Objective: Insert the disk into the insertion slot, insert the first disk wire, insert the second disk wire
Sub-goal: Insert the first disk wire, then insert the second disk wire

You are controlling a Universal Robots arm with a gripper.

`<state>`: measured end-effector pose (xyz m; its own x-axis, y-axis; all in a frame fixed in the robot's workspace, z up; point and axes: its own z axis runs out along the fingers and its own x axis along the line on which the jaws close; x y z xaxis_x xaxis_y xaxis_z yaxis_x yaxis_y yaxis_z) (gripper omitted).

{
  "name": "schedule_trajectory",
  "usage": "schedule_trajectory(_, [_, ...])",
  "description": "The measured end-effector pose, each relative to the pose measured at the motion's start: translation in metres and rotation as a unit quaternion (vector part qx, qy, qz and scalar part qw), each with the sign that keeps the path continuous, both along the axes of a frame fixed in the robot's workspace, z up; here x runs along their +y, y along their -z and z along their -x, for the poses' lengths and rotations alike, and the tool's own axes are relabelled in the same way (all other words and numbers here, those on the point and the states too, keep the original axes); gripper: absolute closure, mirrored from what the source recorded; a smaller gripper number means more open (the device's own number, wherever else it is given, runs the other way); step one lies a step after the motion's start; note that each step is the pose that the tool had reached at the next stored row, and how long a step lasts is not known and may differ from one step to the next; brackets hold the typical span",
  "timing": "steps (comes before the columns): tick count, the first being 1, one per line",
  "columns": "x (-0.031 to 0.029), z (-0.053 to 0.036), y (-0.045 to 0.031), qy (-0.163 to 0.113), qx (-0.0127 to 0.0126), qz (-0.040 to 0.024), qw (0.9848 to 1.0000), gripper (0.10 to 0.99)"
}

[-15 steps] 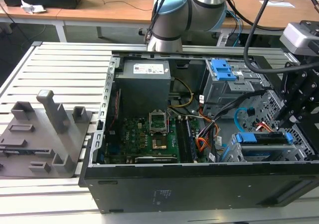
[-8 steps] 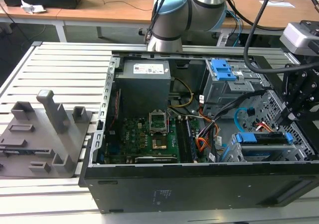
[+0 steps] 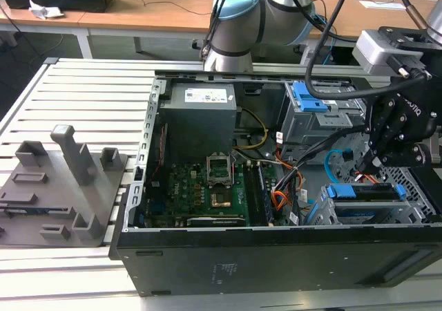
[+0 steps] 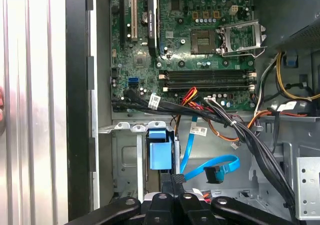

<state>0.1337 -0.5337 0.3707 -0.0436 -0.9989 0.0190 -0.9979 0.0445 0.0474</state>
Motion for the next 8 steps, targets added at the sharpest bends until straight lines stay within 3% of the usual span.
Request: schedule_trajectory(8, [0.0000,0.0003,0.0000,0.000,0.0000,0.0000,1.0000,0.980])
